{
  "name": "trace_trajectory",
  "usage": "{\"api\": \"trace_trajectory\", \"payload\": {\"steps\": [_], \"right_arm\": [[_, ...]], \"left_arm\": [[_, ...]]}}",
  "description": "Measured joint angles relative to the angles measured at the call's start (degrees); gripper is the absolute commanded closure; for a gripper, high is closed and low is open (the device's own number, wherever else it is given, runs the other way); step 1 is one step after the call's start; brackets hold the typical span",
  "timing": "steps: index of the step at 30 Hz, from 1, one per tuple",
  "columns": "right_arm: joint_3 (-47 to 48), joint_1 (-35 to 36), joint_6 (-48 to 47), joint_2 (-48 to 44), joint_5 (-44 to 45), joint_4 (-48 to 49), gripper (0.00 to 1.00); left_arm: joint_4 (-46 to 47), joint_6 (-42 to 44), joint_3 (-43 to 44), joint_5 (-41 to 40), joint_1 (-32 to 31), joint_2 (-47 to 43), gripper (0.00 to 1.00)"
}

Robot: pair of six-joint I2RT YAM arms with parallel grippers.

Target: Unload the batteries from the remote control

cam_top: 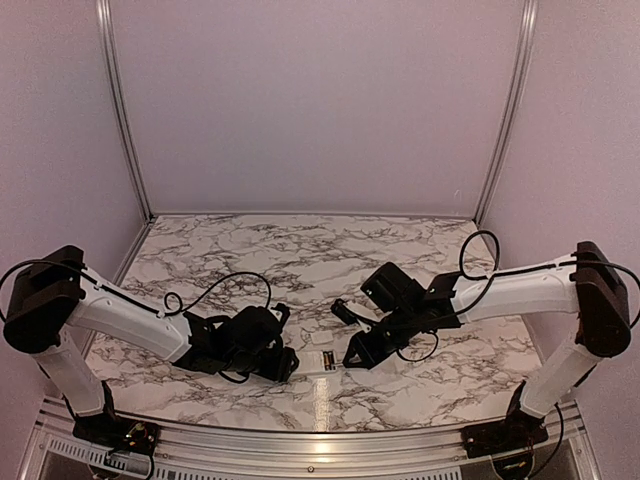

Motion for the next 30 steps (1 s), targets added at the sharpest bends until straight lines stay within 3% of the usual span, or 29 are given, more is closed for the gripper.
{"api": "trace_trajectory", "payload": {"steps": [24,30], "right_arm": [[8.44,0.33,0.04,1.75,5.70,-8.20,1.00],[13.25,0.33,-0.17,1.79,6.08,-6.16,1.00]], "left_arm": [[1.42,0.11,0.83,-0.68,0.00,1.29,0.40],[1.77,0.31,0.87,-0.66,0.00,1.40,0.40]]}}
